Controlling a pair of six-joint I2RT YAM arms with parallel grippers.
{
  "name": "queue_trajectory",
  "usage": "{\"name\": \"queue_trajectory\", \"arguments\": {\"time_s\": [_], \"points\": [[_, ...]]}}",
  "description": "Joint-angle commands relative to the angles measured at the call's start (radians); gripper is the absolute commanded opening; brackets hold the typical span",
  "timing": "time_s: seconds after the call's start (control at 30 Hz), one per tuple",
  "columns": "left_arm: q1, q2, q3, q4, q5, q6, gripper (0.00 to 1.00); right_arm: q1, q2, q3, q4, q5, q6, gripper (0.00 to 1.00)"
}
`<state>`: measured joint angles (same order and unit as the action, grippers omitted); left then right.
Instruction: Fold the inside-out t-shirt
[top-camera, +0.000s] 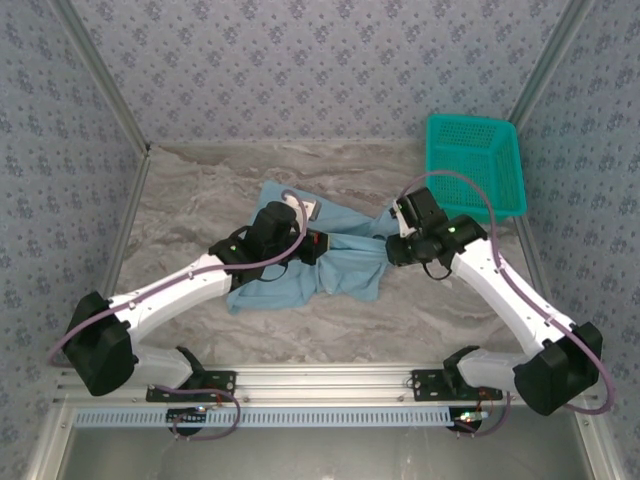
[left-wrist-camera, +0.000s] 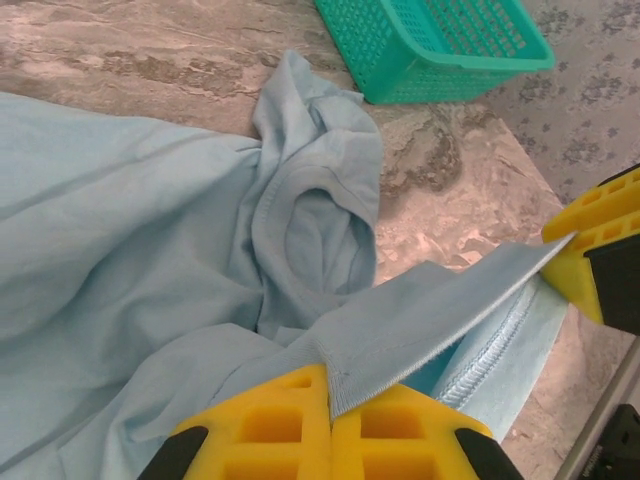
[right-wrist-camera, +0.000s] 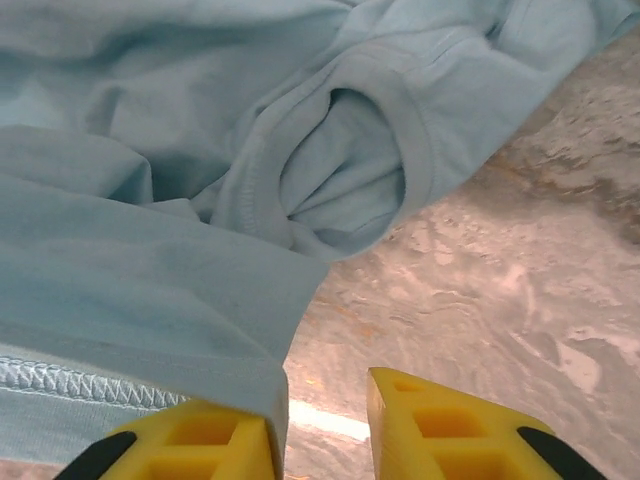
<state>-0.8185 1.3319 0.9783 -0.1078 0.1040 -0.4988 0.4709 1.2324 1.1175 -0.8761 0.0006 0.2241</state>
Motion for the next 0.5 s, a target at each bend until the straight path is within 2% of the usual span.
{"name": "queue_trajectory", "arguments": {"time_s": [0.0, 0.17, 0.37, 0.47], "points": [[0.023, 0.015, 0.019, -0.055, -0.070, 0.005, 0.00, -0.052, 0.022, -0.021, 0.078, -0.180, -0.009, 0.36], [0.076, 0.054, 0.008, -0.102, -0.081, -0.011, 0.00, -0.114, 0.081, -0.019, 0.218, -0.359, 0.009, 0.41], [0.124, 0.137, 0.017, -0.113, -0.033, -0.021, 0.00, -0.191, 0.130, -0.061, 0.469, -0.657, 0.112, 0.45], [0.128, 0.162, 0.023, -0.106, -0.012, -0.022, 0.00, -0.185, 0.115, -0.075, 0.475, -0.638, 0.056, 0.51]]}}
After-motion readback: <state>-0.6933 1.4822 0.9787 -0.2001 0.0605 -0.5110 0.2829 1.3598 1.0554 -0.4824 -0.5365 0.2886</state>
